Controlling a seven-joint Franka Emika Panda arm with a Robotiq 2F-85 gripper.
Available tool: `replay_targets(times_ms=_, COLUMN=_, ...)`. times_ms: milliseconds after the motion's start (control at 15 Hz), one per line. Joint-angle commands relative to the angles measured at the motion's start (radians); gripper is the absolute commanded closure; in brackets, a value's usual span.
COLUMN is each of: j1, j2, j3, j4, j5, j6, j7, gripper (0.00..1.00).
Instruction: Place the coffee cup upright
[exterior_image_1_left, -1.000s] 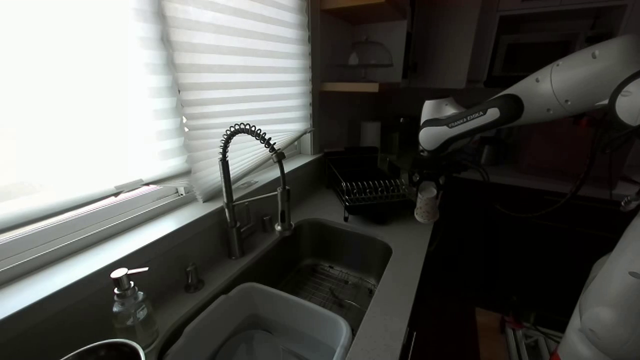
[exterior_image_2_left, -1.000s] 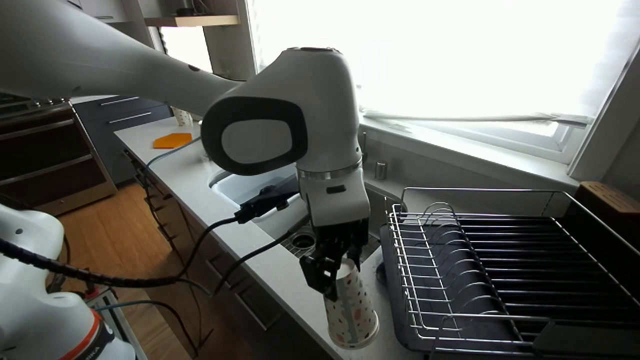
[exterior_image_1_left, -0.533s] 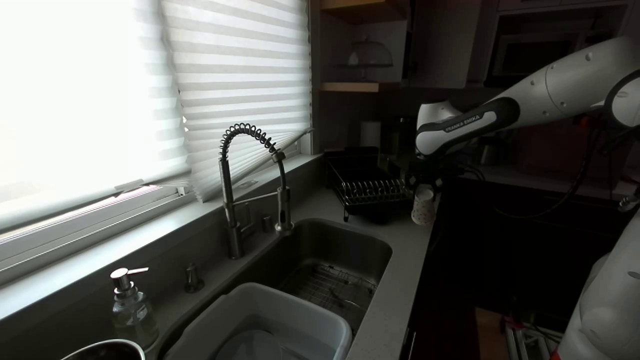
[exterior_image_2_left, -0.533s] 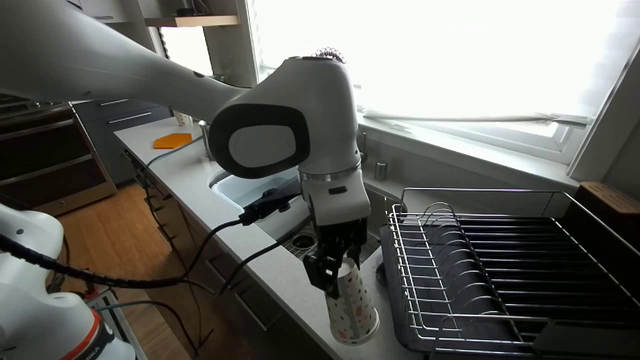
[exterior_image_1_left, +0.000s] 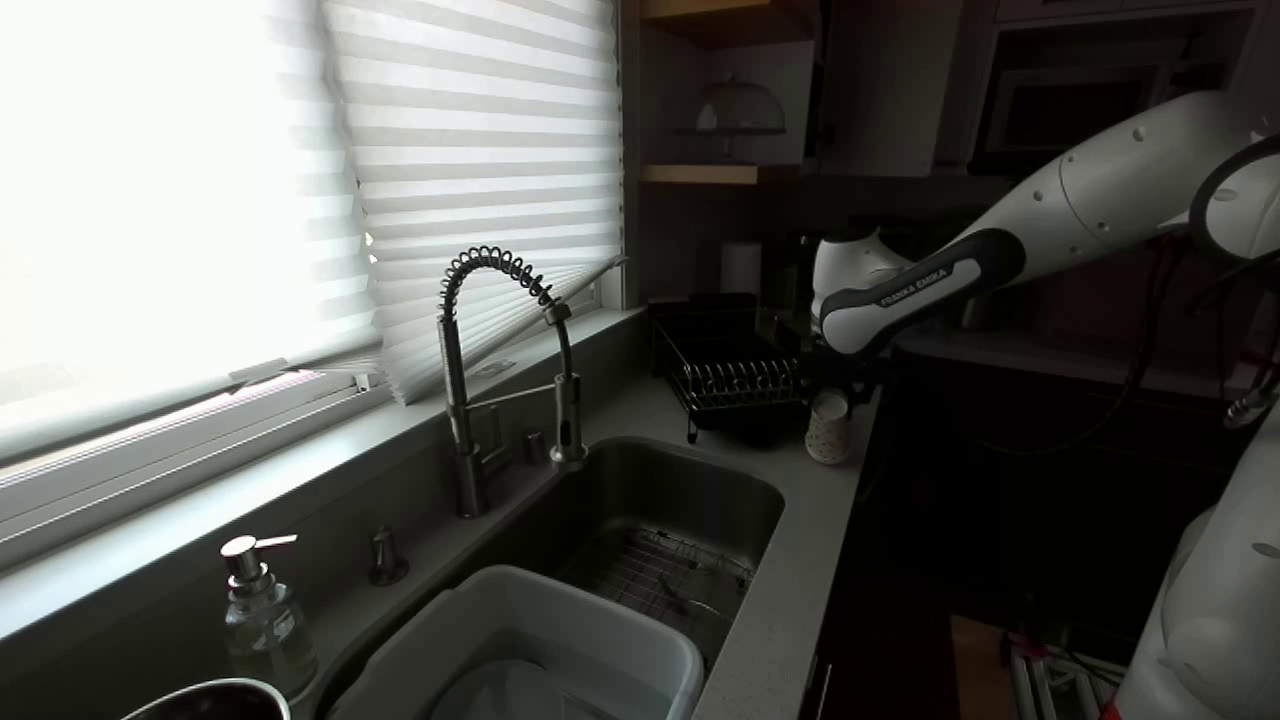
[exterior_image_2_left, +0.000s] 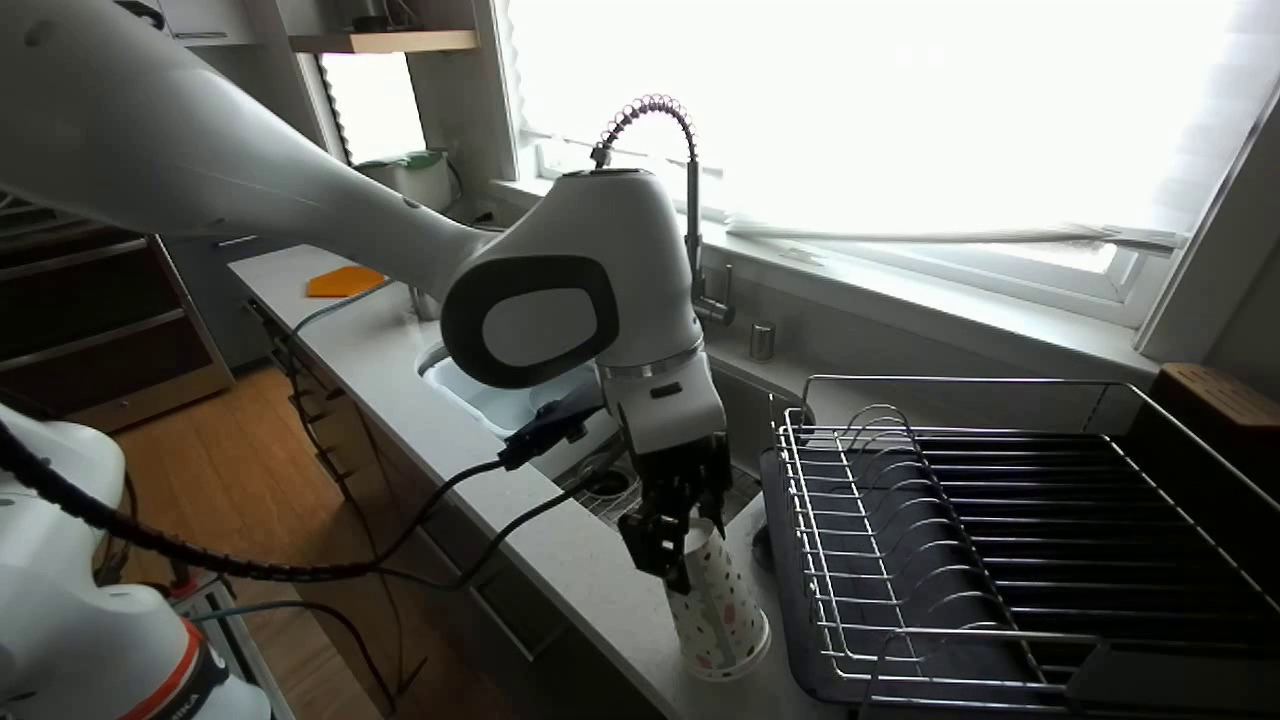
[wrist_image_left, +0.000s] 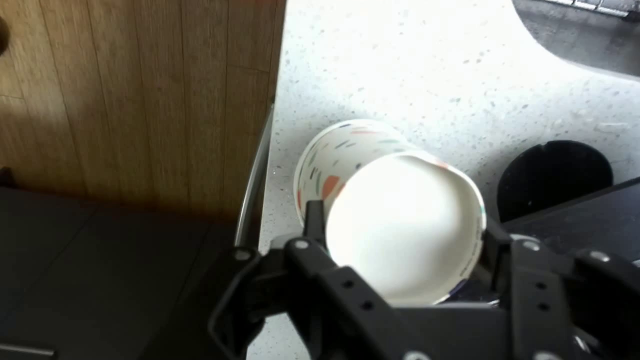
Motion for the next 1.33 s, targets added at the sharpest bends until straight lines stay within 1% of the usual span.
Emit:
replay_targets(times_ms=0, j1=0.004, j2=0.008, j3=0.004, j4=-0.04, j5=-0.08, j6=0.075, j7=0.086, gripper=0.58)
replay_targets(times_ms=133, j1=0.004, j2=0.019, j3=0.004, j4=-0.049, j5=-0.126, j6=0.105, j7=0.115, gripper=0.58)
replay_targets(times_ms=200, j1=0.005, j2=0.022, j3=0.004, j4=-0.051, j5=-0.144, j6=0.114, j7=0.13, gripper=0.2)
replay_targets(times_ms=267, j1=0.005, j2=0.023, j3=0.003, j4=-0.051, j5=-0.159, j6=0.121, j7=0.141, gripper=0.06)
replay_targets(times_ms=333, j1=0.005, j2=0.026, j3=0.002, j4=-0.054, j5=-0.172, j6=0.13, j7=0.148, gripper=0.02)
replay_targets(times_ms=400, j1=0.006, j2=0.028, j3=0.001, j4=-0.055, j5=-0.181, j6=0.136, j7=0.153, gripper=0.0)
replay_targets(times_ms=867, j1=0.01, j2=0.044, j3=-0.008, j4=-0.055, j5=-0.169, j6=0.187, j7=0.14, gripper=0.0)
replay_targets(times_ms=1267, j1=0.013, j2=-0.003, j3=-0.016, j4=-0.007, j5=-0.052, j6=0.1, j7=0.034, gripper=0.0)
